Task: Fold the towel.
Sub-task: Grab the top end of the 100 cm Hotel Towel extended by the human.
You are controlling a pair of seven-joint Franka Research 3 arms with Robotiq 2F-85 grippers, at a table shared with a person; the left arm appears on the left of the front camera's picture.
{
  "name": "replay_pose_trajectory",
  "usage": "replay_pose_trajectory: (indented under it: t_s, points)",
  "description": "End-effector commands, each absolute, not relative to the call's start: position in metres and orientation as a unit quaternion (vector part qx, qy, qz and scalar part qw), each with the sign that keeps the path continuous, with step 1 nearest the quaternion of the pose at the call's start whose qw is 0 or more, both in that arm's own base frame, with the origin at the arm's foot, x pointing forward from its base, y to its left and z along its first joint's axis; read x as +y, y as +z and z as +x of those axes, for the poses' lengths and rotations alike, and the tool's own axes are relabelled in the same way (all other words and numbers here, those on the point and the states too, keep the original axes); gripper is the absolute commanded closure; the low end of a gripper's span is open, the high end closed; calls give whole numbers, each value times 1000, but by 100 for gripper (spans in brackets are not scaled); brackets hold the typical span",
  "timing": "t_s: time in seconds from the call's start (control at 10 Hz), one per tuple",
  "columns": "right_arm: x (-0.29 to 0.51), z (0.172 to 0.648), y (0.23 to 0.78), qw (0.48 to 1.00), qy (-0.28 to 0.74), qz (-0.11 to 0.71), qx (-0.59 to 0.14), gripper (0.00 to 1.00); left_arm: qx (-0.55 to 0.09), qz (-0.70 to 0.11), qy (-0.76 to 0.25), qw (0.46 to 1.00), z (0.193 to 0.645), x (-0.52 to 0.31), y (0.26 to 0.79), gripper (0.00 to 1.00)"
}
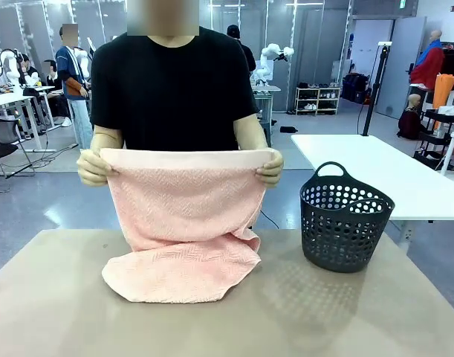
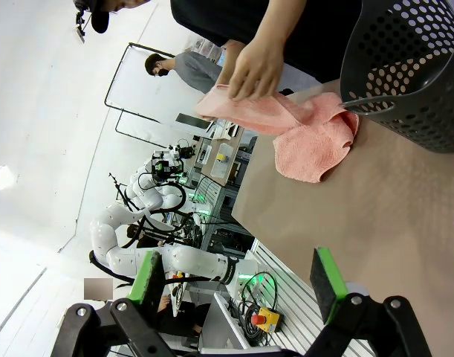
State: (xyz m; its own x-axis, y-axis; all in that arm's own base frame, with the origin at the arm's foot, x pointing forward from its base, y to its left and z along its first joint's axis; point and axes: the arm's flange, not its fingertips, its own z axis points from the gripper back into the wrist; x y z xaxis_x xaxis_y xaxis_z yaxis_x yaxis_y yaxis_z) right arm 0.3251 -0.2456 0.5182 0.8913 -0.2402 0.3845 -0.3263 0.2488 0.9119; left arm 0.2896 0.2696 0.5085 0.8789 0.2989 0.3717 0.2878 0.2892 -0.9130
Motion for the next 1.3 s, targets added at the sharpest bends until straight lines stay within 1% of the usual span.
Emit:
replay_pose_trajectory:
  t_s: [0.0,0.1,0.2,0.4,0.5,0.6,0.8,0.9,1.1,1.2]
  points:
    - [-245,326,522,752,34,614,-239,0,-252,-601,-7,759,290,271,509,0]
    - [-246,325,518,756,28,612,-231,0,-246,-596,4,764,290,270,508,0]
    - [-244,325,535,757,72,601,-246,0,-260,-566,-36,781,287,265,524,0]
    - [-242,327,568,765,138,570,-264,0,-267,-548,-84,789,284,257,553,0]
    - [-239,328,580,773,161,553,-265,0,-274,-523,-108,800,283,253,567,0]
    - [-229,329,603,779,210,527,-267,0,-272,-497,-148,810,281,243,588,0]
    - [-192,333,646,792,302,456,-270,0,-272,-393,-262,838,282,199,650,0]
    - [-119,327,700,789,419,349,-283,0,-278,-258,-397,836,283,128,714,0]
    - [-107,326,707,788,432,333,-285,0,-274,-242,-418,832,282,117,721,0]
    - [-80,320,720,787,458,298,-286,0,-270,-203,-438,833,281,93,732,0]
